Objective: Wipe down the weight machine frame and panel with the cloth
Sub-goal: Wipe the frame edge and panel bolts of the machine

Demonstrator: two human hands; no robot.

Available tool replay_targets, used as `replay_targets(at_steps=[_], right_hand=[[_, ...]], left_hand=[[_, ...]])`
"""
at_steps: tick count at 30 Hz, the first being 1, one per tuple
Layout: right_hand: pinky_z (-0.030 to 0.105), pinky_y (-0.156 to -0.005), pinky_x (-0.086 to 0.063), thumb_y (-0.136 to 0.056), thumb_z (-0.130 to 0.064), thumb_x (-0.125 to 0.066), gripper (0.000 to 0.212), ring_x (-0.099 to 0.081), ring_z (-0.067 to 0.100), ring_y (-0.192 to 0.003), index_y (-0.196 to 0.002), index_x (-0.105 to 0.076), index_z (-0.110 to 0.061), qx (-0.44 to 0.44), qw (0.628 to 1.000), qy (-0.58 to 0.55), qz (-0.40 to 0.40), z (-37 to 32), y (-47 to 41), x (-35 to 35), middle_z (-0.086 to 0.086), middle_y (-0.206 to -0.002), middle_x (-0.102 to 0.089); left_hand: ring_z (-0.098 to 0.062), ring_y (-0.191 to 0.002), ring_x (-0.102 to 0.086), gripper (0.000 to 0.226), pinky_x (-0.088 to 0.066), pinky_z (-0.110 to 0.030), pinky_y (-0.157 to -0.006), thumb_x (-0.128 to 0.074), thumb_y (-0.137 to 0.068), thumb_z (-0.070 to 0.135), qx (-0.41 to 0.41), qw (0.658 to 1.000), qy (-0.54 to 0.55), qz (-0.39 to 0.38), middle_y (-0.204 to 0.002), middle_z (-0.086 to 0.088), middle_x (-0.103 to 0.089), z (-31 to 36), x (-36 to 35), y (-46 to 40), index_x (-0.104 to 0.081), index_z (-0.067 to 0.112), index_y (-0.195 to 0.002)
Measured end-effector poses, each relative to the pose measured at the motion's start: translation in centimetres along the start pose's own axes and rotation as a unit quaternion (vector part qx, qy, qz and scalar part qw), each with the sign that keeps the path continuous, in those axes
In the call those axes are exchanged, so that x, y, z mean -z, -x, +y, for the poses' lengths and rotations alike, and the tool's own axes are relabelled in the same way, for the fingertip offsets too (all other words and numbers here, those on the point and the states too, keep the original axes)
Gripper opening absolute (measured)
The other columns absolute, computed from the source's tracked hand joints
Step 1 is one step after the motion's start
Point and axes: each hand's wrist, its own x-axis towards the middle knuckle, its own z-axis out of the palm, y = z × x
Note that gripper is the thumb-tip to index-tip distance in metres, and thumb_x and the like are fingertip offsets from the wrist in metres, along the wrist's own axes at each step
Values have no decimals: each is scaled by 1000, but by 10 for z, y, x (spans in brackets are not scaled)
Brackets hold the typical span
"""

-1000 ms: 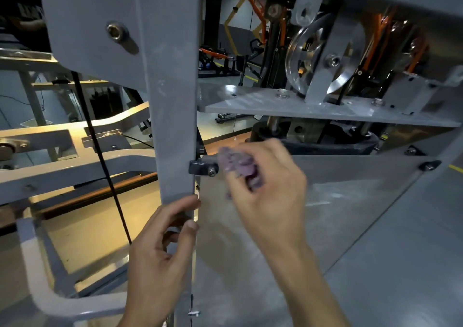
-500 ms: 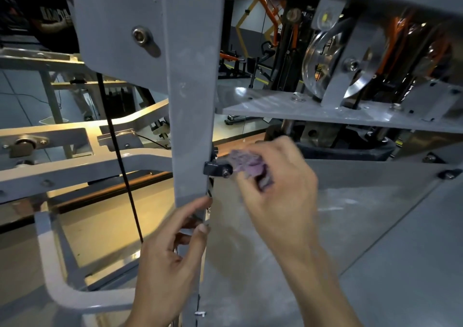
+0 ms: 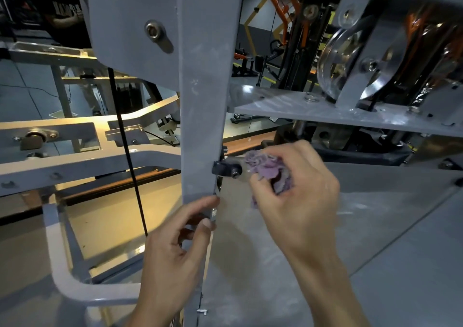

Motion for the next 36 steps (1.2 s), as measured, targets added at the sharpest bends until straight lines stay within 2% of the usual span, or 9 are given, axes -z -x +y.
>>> replay_targets(at_steps=[2,6,11,14,18,22,25,30,36], right_hand=[[3,-64,-38,-76,3,-76,18,-54,8,-71,-88,-72,-9,-3,1000,3,9,0,1,1,-5,-86,-57],[1,-67,-35,-75,-5,-71,14,-54,4,-73,-87,-69,-13,-6,999,-26,-34,-15,4,-13,-10,-87,-54],[20,-65,-46,-76,-12,-68,11,-59,11,-74,-86,-69,-16,-19,997,-27,-73,-24,-1,-22,-7,-89,-59],[12,-63,-42,-75,-12,-68,10,-59,9,-72,-82,-70,-18,-32,997,-18,-63,-12,-1,-11,-10,-83,-58],[10,-62,-37,-73,-8,-70,13,-53,12,-69,-77,-63,-18,-51,998,20,-19,-6,7,-12,-9,-78,-54],[9,-63,-36,-73,-8,-70,13,-54,12,-69,-81,-67,-17,-52,998,15,-31,-6,7,-12,-9,-80,-55],[8,-63,-37,-73,-6,-71,19,-59,9,-73,-86,-71,-18,-47,998,-13,-34,-6,8,0,-10,-80,-58],[3,-67,-38,-75,-2,-74,28,-58,2,-75,-100,-73,-15,-20,999,-44,-14,-19,18,-13,-9,-90,-61],[0,-69,-37,-73,-2,-70,21,-53,4,-75,-93,-68,-6,6,999,-32,36,-14,36,-43,-1,-87,-61]], left_hand=[[-12,-96,-72,38,-62,-35,-73,-59,-91,23,-1,1000,3,3,-111,18,-73,0,-1,-1,-70,49,-117],[-14,-94,-72,39,-61,-30,-73,-59,-92,23,-7,1000,4,-4,-107,15,-74,1,0,-2,-67,50,-119],[-19,-92,-71,27,-61,-39,-71,-60,-95,33,-7,1000,9,0,-107,10,-75,-1,1,-3,-69,48,-116],[-14,-96,-72,34,-62,-36,-73,-58,-93,25,-2,1000,-3,2,-111,18,-74,1,1,-2,-70,49,-115],[-13,-96,-72,28,-62,-36,-74,-59,-100,30,6,1000,1,1,-111,20,-73,4,1,-1,-68,50,-118],[-13,-92,-73,41,-62,-32,-74,-62,-98,7,14,1000,2,19,-108,19,-74,3,-3,0,-72,44,-113],[-15,-90,-74,40,-61,-33,-73,-61,-96,2,20,999,10,27,-107,15,-75,3,-5,0,-73,37,-113],[-15,-89,-72,33,-61,-34,-71,-60,-95,18,15,999,19,28,-100,13,-76,5,-6,0,-73,45,-109],[-21,-91,-71,36,-62,-46,-74,-59,-93,24,2,999,32,7,-101,10,-76,11,-5,1,-68,55,-109]])
